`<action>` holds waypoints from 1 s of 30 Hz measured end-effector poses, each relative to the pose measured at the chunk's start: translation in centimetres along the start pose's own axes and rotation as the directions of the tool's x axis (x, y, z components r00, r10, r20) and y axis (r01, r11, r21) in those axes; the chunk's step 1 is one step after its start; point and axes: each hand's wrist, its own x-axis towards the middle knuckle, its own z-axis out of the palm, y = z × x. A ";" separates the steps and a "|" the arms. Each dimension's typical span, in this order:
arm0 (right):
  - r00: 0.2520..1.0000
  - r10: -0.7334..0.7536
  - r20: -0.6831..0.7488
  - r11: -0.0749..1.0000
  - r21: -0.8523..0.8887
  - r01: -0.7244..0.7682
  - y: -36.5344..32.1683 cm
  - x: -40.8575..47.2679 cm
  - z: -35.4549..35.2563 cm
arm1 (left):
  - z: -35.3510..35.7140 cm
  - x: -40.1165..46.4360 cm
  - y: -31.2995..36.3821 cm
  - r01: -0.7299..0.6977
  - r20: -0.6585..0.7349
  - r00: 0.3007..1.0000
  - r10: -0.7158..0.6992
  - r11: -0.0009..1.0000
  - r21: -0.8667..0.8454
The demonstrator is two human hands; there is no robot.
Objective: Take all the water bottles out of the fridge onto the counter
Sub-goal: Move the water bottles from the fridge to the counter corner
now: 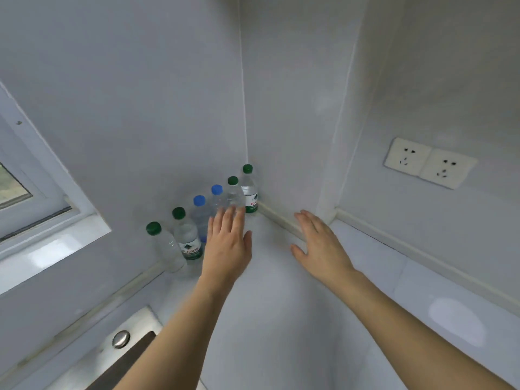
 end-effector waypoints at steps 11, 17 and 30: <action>0.923 0.342 -0.177 0.937 -0.001 -0.348 13.0 -14.3 -10.1 | 4.3 -0.2 20.9 -0.344 0.131 0.923 0.363 0.928 -0.144; 0.802 0.507 -0.315 0.847 0.010 -0.531 17.6 -23.1 -15.0 | 7.5 -1.6 31.9 -0.532 0.154 0.800 0.580 0.804 -0.265; 0.350 0.759 -0.549 0.447 0.048 -0.893 18.3 -46.5 -23.1 | 5.6 -14.9 55.7 -0.799 0.026 0.337 0.941 0.301 -0.521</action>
